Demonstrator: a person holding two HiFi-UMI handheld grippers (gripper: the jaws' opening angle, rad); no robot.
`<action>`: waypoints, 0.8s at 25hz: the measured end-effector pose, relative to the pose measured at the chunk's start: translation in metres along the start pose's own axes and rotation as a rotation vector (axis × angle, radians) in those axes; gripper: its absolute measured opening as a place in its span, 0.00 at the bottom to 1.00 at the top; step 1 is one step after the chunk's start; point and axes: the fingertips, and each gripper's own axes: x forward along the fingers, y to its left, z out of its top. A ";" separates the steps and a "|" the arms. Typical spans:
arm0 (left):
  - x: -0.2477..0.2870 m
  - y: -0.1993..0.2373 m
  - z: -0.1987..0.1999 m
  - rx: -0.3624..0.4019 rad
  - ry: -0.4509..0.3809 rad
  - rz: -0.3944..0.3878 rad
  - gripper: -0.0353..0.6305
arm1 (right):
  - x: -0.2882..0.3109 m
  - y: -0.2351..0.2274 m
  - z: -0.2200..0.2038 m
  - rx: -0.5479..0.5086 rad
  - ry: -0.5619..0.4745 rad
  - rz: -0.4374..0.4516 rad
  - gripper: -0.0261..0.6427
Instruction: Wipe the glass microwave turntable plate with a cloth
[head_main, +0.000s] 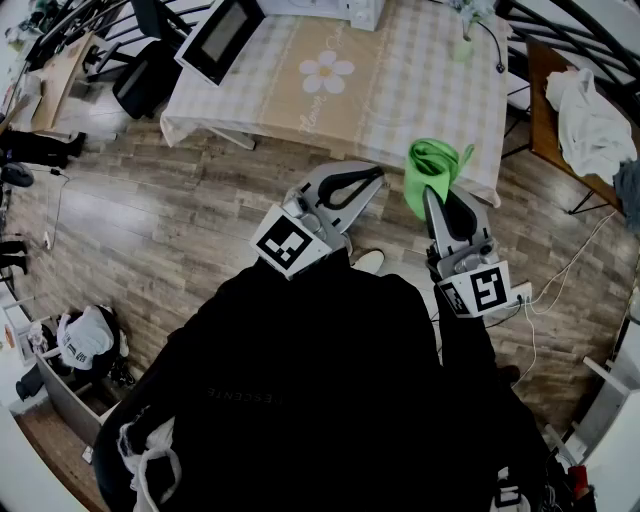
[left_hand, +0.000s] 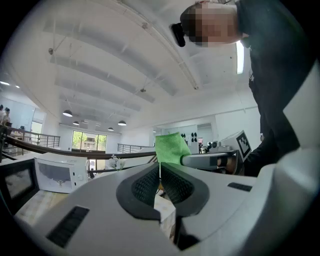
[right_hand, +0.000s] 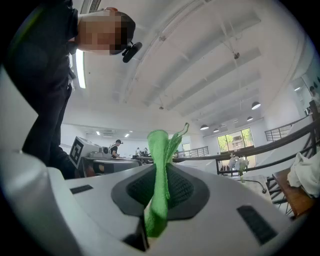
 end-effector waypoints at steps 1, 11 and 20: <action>0.001 -0.002 0.000 0.005 0.002 0.002 0.09 | -0.002 -0.001 -0.001 -0.002 0.003 -0.001 0.11; 0.000 -0.010 0.001 0.073 0.028 0.022 0.09 | -0.016 -0.008 0.001 0.009 -0.006 -0.026 0.12; 0.004 0.004 0.008 0.066 0.026 0.041 0.09 | -0.024 -0.021 0.001 0.022 0.000 -0.062 0.12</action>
